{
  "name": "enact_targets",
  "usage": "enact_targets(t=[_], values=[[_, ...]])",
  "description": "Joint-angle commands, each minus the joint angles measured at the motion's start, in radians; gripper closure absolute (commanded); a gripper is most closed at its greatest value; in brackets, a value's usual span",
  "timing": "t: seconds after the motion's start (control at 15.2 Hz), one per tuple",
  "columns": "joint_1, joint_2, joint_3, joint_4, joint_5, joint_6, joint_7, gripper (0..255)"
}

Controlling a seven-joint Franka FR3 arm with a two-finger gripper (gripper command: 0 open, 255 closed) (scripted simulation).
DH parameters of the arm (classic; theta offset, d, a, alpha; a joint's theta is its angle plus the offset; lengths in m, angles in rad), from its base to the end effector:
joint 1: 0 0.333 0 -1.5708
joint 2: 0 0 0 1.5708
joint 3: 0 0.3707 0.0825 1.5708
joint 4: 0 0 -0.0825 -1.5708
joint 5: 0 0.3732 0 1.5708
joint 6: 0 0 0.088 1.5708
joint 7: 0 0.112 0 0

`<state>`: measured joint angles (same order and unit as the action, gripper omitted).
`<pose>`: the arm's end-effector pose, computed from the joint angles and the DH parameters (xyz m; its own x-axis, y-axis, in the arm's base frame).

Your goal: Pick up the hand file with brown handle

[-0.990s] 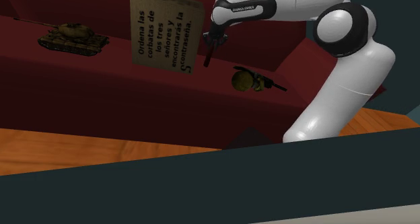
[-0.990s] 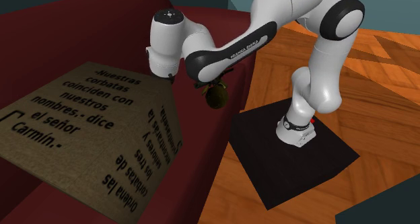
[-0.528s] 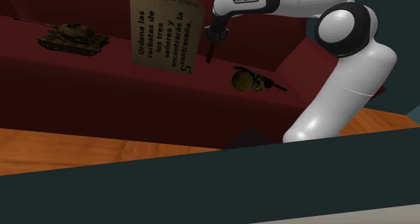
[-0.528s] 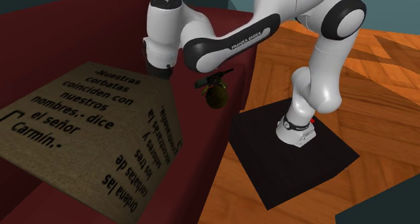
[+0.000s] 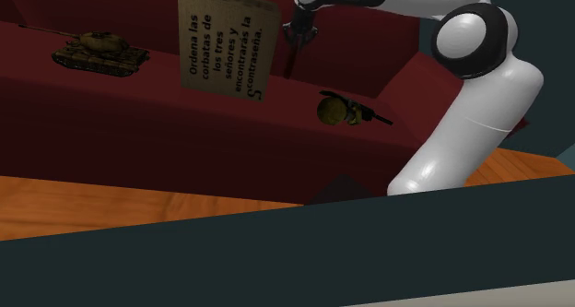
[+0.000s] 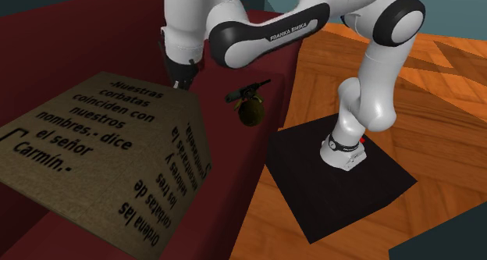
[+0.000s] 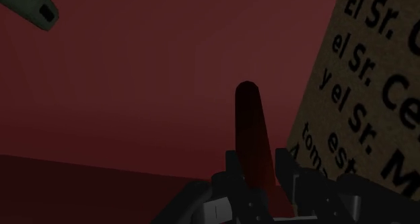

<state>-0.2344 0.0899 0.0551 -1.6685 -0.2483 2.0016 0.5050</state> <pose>0.5973 -0.1261 0.6207 0.7875 -0.5298 0.3148 -0.5819 -0.8076 0.0964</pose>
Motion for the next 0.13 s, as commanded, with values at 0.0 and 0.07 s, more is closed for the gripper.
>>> enact_targets(t=[0.0,0.07], values=[[0.0,-0.002,0.0,0.013,0.002,-0.015,-0.003,255],[0.0,-0.002,0.0,0.013,0.002,-0.015,-0.003,255]])
